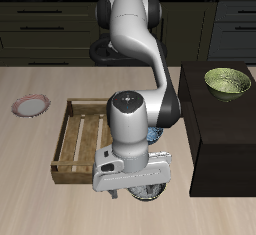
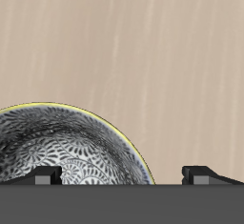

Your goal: Place the black bowl in the wooden tray

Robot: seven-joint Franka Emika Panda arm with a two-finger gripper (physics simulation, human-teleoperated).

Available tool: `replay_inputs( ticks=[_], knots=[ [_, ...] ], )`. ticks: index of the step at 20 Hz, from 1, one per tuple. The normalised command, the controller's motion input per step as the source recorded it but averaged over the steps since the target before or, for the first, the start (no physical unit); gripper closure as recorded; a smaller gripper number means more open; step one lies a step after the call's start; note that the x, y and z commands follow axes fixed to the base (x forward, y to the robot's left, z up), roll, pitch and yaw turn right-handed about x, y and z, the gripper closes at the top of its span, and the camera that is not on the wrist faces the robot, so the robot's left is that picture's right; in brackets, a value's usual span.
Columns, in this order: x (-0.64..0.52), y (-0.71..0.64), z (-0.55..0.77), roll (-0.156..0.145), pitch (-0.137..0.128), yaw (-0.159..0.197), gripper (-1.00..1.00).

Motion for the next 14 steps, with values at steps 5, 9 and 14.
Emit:
replay_inputs(
  ticks=[5,9,14],
  knots=[
    [-0.07,0.07,-0.08,0.035,0.02,-0.008,1.0],
    [-0.04,0.11,0.02,0.032,-0.008,-0.015,1.0],
    [-0.02,0.08,-0.02,0.014,-0.001,-0.009,1.0]
  ],
)
